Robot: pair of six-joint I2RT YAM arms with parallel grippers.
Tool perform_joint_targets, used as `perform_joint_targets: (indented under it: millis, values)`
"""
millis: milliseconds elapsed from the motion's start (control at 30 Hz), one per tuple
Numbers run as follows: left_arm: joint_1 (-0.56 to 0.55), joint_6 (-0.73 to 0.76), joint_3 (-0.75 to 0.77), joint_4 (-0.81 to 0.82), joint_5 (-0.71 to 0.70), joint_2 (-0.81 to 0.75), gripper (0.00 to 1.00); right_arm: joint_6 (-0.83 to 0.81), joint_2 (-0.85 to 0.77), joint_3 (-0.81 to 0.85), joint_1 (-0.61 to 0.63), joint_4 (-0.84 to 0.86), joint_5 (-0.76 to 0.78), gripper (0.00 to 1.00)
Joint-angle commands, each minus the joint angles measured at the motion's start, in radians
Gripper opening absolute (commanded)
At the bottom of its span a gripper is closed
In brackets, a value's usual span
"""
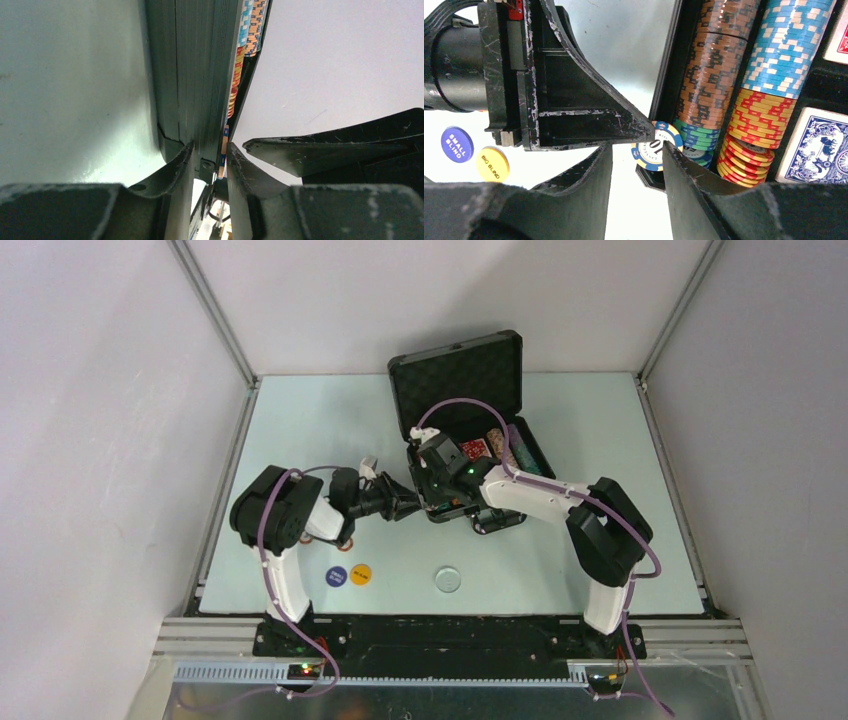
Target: Pack up texas hold em set
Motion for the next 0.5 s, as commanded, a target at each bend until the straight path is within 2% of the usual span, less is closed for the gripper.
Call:
perform_joint_targets:
  millis: [0, 467]
  values:
    - [-0.043, -0.004, 0.051, 0.058, 0.026, -0.004, 0.32, -0.01, 0.001, 0.0, -0.002, 0.054, 0.007, 0.45]
    - [-0.045, -0.018, 0.067, 0.058, 0.026, -0.016, 0.31, 0.002, 0.003, -0.015, -0.005, 0.058, 0.022, 0.45]
